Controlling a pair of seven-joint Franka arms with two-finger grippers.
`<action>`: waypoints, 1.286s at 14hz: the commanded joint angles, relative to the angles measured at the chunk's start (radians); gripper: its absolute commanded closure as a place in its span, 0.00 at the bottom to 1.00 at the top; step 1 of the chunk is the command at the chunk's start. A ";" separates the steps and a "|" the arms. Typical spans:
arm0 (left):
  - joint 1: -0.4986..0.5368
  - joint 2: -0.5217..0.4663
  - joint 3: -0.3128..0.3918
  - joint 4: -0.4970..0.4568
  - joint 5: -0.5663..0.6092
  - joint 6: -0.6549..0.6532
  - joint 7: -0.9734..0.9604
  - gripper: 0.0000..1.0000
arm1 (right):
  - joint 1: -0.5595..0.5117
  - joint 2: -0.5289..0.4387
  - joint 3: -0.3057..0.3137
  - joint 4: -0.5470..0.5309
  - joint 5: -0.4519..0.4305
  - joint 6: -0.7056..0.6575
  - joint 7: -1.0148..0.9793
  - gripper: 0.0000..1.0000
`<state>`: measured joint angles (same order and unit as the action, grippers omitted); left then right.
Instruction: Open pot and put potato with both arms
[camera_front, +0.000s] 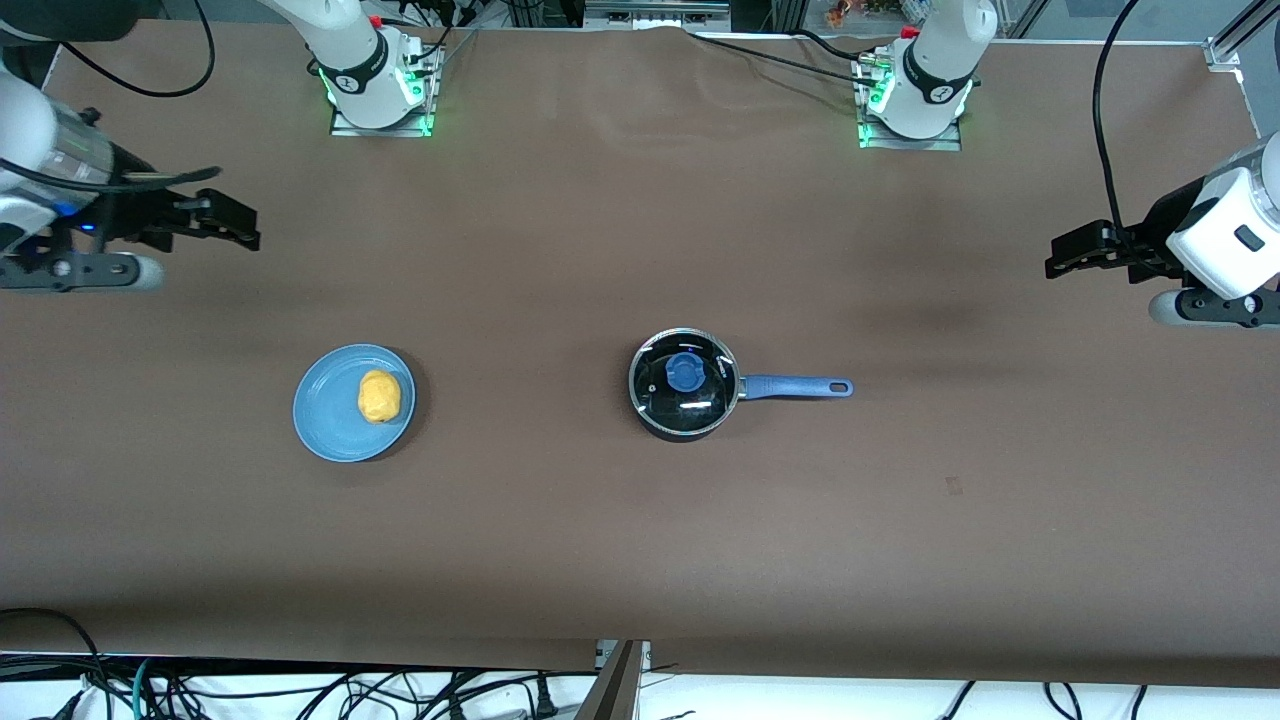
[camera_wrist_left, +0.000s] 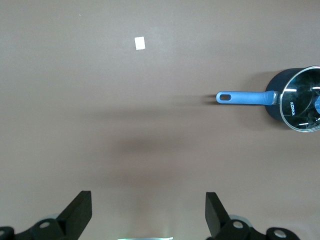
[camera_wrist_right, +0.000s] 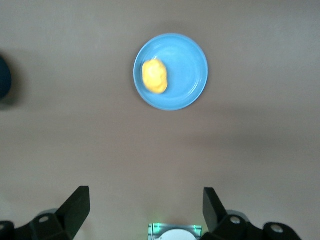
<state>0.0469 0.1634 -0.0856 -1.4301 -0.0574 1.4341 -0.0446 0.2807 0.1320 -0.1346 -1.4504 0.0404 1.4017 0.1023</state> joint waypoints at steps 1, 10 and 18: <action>0.004 0.016 -0.002 0.033 0.011 -0.014 0.015 0.00 | 0.003 -0.116 0.029 -0.164 -0.043 0.076 -0.001 0.00; -0.006 0.016 -0.003 0.033 0.014 -0.015 0.012 0.00 | -0.190 -0.109 0.187 -0.177 -0.076 0.112 -0.027 0.00; -0.120 0.083 -0.023 0.033 -0.047 0.060 -0.257 0.00 | -0.184 -0.094 0.188 -0.162 -0.111 0.220 -0.027 0.00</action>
<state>0.0026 0.1934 -0.1061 -1.4287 -0.0932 1.4543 -0.1678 0.1115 0.0474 0.0399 -1.6017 -0.0556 1.6049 0.0918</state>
